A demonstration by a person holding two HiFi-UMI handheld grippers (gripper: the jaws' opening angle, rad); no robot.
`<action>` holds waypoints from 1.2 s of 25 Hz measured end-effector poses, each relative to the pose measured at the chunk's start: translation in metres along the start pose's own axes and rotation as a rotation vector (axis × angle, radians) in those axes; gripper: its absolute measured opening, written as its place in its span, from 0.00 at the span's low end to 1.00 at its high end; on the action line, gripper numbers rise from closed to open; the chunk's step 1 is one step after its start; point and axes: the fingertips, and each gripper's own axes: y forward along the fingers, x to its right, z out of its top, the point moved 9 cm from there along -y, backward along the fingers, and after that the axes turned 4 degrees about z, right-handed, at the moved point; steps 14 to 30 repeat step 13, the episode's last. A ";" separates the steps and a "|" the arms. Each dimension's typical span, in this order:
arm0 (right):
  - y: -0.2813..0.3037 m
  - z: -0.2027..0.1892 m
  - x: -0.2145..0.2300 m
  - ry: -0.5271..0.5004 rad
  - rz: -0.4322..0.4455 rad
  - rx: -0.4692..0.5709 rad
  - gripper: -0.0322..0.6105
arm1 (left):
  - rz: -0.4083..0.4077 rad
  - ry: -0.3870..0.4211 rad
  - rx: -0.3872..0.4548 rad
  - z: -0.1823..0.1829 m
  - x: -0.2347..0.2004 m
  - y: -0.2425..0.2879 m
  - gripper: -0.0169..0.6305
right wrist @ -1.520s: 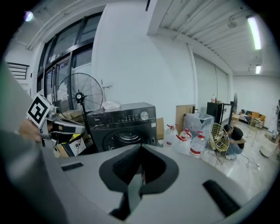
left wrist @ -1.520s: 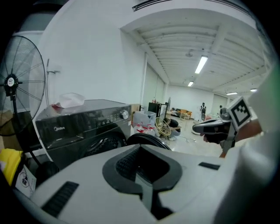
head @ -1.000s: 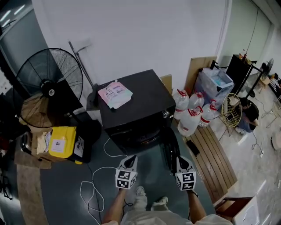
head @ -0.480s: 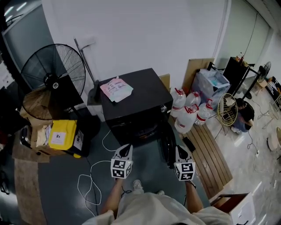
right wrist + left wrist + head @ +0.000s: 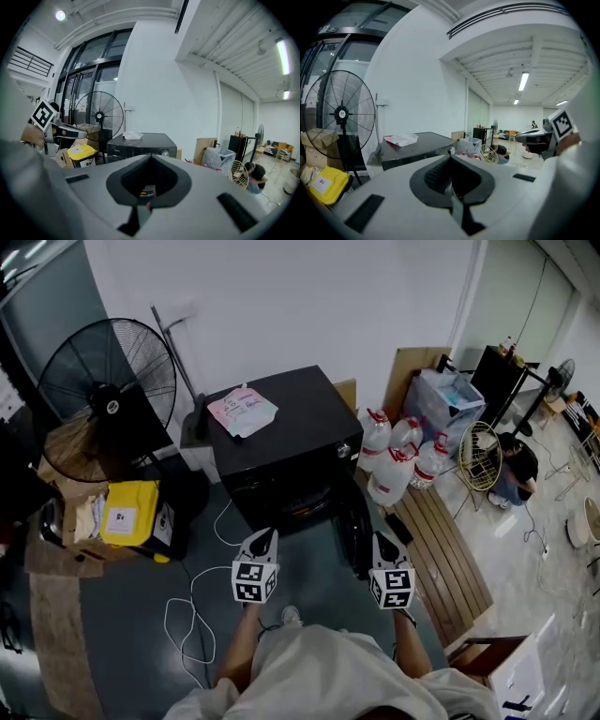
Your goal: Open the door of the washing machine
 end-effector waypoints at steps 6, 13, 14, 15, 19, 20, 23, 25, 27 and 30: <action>0.001 -0.002 0.001 0.004 0.000 -0.005 0.05 | -0.002 -0.001 0.003 0.001 0.002 0.003 0.04; 0.006 -0.007 0.002 -0.007 0.004 -0.016 0.05 | -0.010 0.005 -0.001 0.000 0.005 0.011 0.04; 0.006 -0.007 0.002 -0.007 0.004 -0.016 0.05 | -0.010 0.005 -0.001 0.000 0.005 0.011 0.04; 0.006 -0.007 0.002 -0.007 0.004 -0.016 0.05 | -0.010 0.005 -0.001 0.000 0.005 0.011 0.04; 0.006 -0.007 0.002 -0.007 0.004 -0.016 0.05 | -0.010 0.005 -0.001 0.000 0.005 0.011 0.04; 0.006 -0.007 0.002 -0.007 0.004 -0.016 0.05 | -0.010 0.005 -0.001 0.000 0.005 0.011 0.04; 0.006 -0.007 0.002 -0.007 0.004 -0.016 0.05 | -0.010 0.005 -0.001 0.000 0.005 0.011 0.04; 0.006 -0.007 0.002 -0.007 0.004 -0.016 0.05 | -0.010 0.005 -0.001 0.000 0.005 0.011 0.04; 0.006 -0.007 0.002 -0.007 0.004 -0.016 0.05 | -0.010 0.005 -0.001 0.000 0.005 0.011 0.04; 0.006 -0.007 0.002 -0.007 0.004 -0.016 0.05 | -0.010 0.005 -0.001 0.000 0.005 0.011 0.04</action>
